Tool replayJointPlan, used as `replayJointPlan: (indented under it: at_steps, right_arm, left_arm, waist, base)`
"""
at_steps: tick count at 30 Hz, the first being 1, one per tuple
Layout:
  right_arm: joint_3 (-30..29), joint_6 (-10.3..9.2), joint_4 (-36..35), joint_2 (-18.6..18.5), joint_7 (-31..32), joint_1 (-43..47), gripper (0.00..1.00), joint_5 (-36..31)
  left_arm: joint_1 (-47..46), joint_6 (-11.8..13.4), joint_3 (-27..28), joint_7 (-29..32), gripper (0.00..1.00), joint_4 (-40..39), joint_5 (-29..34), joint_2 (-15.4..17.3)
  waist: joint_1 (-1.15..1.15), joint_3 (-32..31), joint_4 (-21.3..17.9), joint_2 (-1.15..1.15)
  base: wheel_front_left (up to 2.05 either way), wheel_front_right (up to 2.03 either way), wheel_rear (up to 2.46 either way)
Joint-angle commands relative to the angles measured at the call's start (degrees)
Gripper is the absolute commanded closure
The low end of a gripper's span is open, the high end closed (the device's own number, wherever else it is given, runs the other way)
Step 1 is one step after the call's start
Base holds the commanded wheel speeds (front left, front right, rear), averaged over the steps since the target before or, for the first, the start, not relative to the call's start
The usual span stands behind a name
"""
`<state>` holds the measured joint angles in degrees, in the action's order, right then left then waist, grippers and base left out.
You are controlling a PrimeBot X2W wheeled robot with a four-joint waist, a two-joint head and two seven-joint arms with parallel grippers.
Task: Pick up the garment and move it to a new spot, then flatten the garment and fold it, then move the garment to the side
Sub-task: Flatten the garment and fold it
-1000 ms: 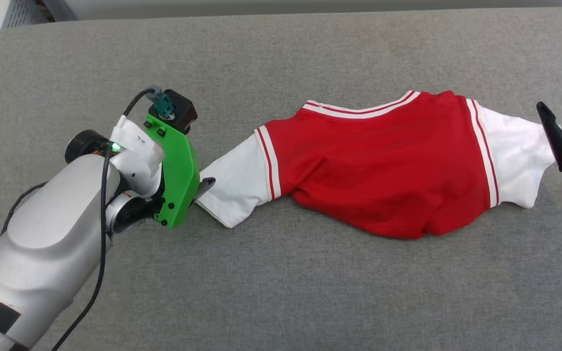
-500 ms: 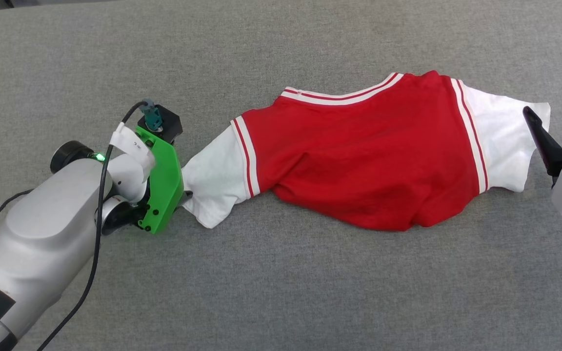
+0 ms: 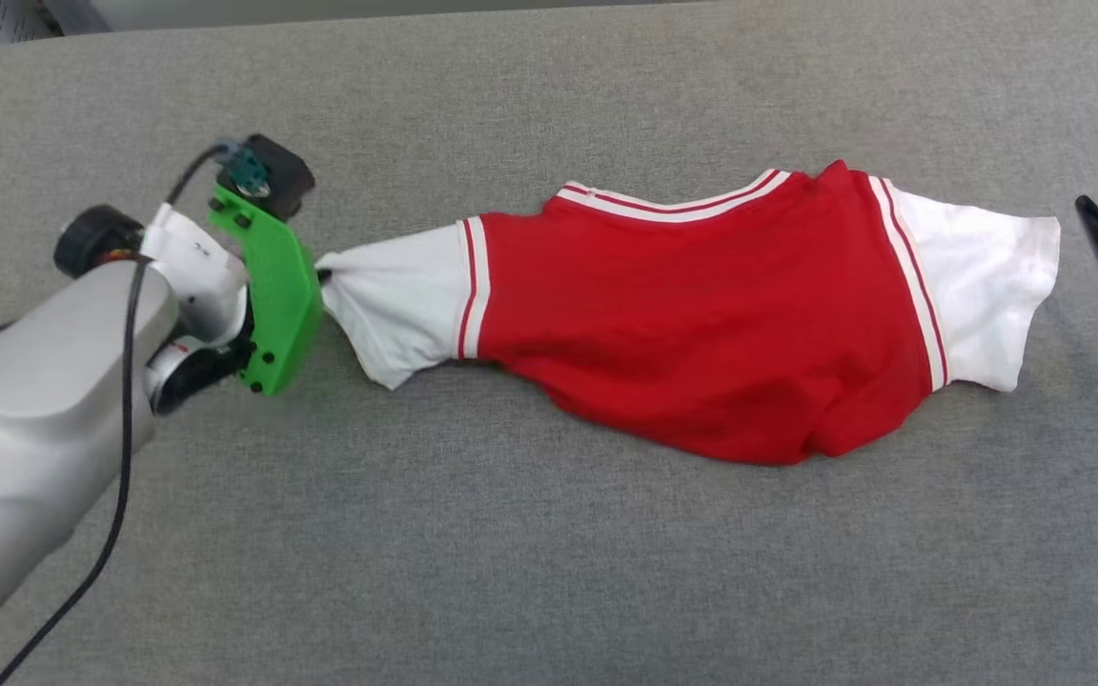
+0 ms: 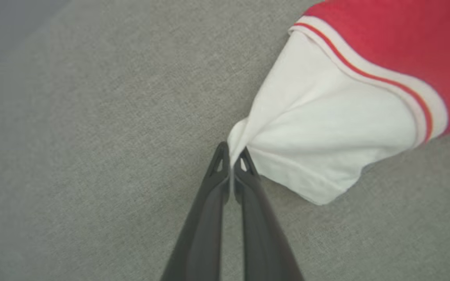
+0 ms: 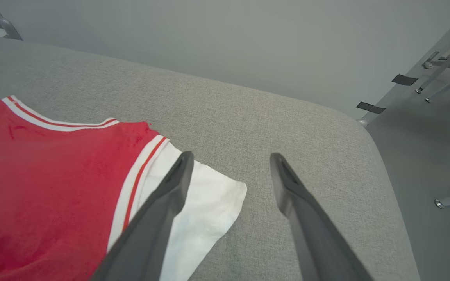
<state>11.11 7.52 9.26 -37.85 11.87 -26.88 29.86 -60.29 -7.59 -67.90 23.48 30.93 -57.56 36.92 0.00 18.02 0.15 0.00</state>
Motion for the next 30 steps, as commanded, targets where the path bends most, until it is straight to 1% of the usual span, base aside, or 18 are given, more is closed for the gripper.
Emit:
replayJointPlan:
  at_steps: [1,5,10,12,14,16,20,22,26,30]
  right_arm:
    - [-0.3,-0.03,0.1,-0.7,0.4,-0.5,0.00,0.6]
    - [-0.1,-0.03,0.4,-3.3,2.8,-1.3,0.00,2.1]
    - [2.7,-0.03,0.0,-7.4,7.2,-3.9,0.00,4.3]
    - [4.7,-0.03,-0.2,-9.0,10.1,-5.4,0.00,6.0]
    - [7.1,-0.03,0.1,-10.5,14.5,-6.7,0.00,8.4]
    - [9.1,-0.03,0.7,-11.5,20.5,-8.7,0.00,11.4]
    - [11.9,-0.03,2.1,-11.9,29.9,-12.4,0.00,14.9]
    - [12.8,-0.03,2.9,-11.6,32.4,-14.4,0.00,15.5]
    - [14.7,-0.03,5.3,-10.4,34.9,-17.4,0.00,15.7]
    - [16.0,-0.03,9.6,-8.7,35.1,-19.2,0.00,14.9]
  left_arm:
    - [-2.2,0.1,0.6,-1.9,1.00,0.6,0.6,0.8]
    - [-5.4,0.1,1.2,-5.6,1.00,2.0,1.6,1.6]
    - [-7.4,0.1,1.4,-7.9,1.00,3.2,1.5,1.3]
    - [-8.0,0.1,1.4,-8.8,1.00,3.5,1.6,1.0]
    - [-8.4,0.1,1.3,-9.6,1.00,3.8,1.7,0.6]
    - [-8.9,0.1,0.9,-10.4,1.00,4.0,2.5,0.3]
    - [-9.8,0.1,0.5,-11.6,1.00,4.2,3.2,-0.6]
    - [-10.5,0.1,0.3,-12.1,1.00,4.0,3.8,-1.0]
    - [-11.5,0.1,0.2,-13.1,1.00,3.8,4.6,-1.9]
    - [-12.3,0.3,-0.3,-14.0,1.00,3.4,5.8,-2.6]
  waist:
    - [0.00,-0.4,0.5,0.00]
    - [0.00,-0.5,1.1,0.00]
    - [0.00,0.3,1.8,0.00]
    - [0.00,0.9,2.1,0.00]
    - [0.00,1.5,2.5,0.00]
    - [0.00,2.3,2.9,0.00]
    - [0.00,3.8,4.0,0.00]
    - [0.00,4.8,4.6,0.00]
    - [0.00,6.5,5.9,0.00]
    - [0.00,7.9,6.8,0.00]
  base:
    - [0.00,0.00,0.00]
    - [0.00,0.00,0.00]
    - [0.00,0.00,0.00]
    - [0.00,0.00,0.00]
    - [0.00,0.00,0.00]
    - [0.00,0.00,0.00]
    - [0.00,0.00,0.00]
    - [0.00,0.00,0.00]
    - [0.00,0.00,0.00]
    - [0.00,0.00,0.00]
